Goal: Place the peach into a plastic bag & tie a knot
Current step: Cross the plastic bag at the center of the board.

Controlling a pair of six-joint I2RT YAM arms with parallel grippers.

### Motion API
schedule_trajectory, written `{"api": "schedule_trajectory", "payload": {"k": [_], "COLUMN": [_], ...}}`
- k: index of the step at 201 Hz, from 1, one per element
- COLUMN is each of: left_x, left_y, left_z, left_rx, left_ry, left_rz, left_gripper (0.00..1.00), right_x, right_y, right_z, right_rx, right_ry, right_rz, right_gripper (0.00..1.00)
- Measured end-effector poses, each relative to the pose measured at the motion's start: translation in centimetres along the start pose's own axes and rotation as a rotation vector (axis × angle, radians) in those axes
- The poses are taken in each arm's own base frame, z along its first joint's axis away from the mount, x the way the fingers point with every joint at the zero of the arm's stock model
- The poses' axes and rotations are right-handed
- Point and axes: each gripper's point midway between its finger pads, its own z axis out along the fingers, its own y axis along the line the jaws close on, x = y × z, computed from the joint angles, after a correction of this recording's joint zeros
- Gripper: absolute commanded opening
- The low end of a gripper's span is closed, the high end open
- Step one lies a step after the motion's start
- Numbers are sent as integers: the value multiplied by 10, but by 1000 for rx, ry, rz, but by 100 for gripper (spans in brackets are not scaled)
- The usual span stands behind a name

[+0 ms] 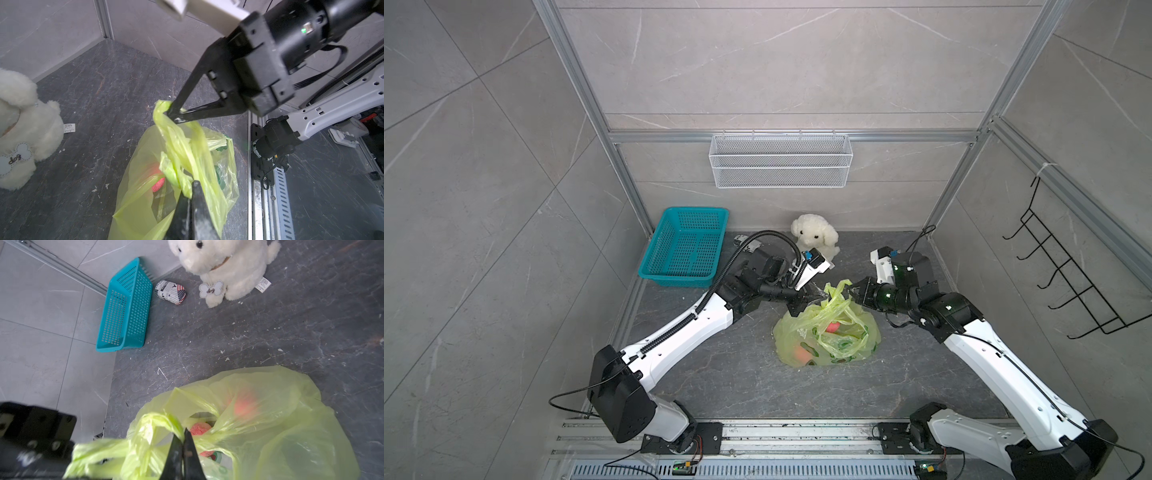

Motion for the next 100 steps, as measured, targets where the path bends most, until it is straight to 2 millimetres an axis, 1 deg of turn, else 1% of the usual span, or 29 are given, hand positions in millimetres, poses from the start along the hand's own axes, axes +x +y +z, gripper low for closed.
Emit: {"api": "schedule_trajectory", "payload": {"k": [20,53,71,100], "left_x": [0,1,1,4], "left_y": [-6,-14,-22,-42], "left_z": [2,5,7,16], "left_rx": [14,36,52,88], "left_ry": [4,14,28,66], "left_rz": [11,34,53,98], "left_gripper": [0,0,0,0], "right_x": [4,11,16,23], "right_y": [-12,-25,-32,-41], "right_z": [15,39,46,55], "right_rx": [35,61,72,73], "right_ry": [15,32,36,31], "right_rz": [89,213,275,373], "right_gripper": [0,0,0,0]}}
